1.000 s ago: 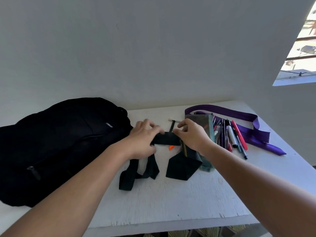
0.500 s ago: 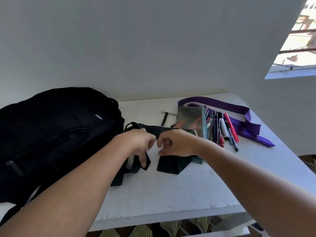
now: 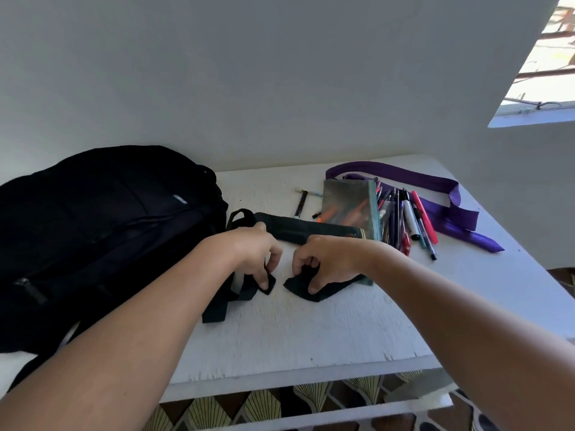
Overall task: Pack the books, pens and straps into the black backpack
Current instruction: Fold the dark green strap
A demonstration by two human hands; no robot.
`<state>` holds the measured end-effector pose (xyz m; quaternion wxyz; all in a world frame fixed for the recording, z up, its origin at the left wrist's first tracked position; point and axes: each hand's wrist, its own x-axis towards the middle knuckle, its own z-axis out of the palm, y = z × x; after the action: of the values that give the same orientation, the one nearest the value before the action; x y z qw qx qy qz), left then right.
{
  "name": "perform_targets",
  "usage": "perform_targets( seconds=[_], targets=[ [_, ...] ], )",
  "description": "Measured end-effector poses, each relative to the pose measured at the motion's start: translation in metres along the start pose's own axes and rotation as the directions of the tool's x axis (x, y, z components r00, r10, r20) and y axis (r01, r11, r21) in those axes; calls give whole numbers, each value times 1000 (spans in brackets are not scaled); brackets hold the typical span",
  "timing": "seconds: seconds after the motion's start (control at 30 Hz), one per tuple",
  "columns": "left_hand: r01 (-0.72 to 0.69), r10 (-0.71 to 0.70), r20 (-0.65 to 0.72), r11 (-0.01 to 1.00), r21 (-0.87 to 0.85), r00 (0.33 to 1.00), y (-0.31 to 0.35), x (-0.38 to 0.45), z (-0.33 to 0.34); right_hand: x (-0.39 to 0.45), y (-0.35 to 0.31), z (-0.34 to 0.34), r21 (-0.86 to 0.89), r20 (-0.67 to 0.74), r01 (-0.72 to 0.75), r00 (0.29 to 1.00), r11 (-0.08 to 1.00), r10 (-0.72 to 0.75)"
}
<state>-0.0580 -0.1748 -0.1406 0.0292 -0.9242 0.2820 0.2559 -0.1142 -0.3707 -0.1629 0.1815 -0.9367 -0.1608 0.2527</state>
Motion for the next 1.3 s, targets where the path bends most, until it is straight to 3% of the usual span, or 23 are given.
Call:
perform_targets(
  seconds=[0.1, 0.2, 0.27, 0.33, 0.43, 0.53, 0.7, 0.77, 0.9, 1.0, 1.2, 1.3],
  targets=[
    [-43, 44, -54, 999, 25, 998, -3, -8, 11, 2, -3, 4, -15, -31, -5, 1000, 1000, 5],
    [-93, 105, -337, 994, 53, 936, -11, -20, 24, 5, -5, 8, -22, -108, -3, 994, 1000, 0],
    [-188, 112, -542, 978, -86, 833, -12, -32, 23, 5, -5, 4, -5, -217, -3, 976, 1000, 2],
    [-312, -16, -656, 870, -381, 755, -9, -48, 11, 7, -7, -7, 76, -395, 7, 918, 997, 24],
    [-505, -165, -732, 624, -597, 661, -1, -64, -15, 6, -18, -28, 339, -654, 134, 745, 931, 131],
    [-586, -172, -732, 492, -644, 660, 8, -63, -34, 4, -31, -46, 471, -733, 284, 653, 835, 191],
    [-546, -419, -746, 509, -665, 517, 16, -48, -42, 6, -37, -49, 558, -753, 377, 604, 739, 261],
    [-533, -491, -667, 403, -744, 560, 18, -46, -45, 6, -35, -47, 588, -746, 377, 595, 715, 300],
    [-512, -419, -504, 104, -853, 755, 21, -51, -52, 6, -30, -45, 577, -767, 398, 566, 714, 304],
    [-536, -339, -487, -65, -841, 805, 21, -52, -54, 6, -32, -48, 583, -784, 441, 525, 682, 330],
    [-617, -427, -596, 106, -780, 680, 23, -42, -49, 7, -39, -48, 584, -786, 474, 536, 659, 310],
    [-604, -409, -579, 82, -793, 705, 23, -43, -52, 7, -39, -47, 601, -775, 499, 554, 624, 303]
  ],
)
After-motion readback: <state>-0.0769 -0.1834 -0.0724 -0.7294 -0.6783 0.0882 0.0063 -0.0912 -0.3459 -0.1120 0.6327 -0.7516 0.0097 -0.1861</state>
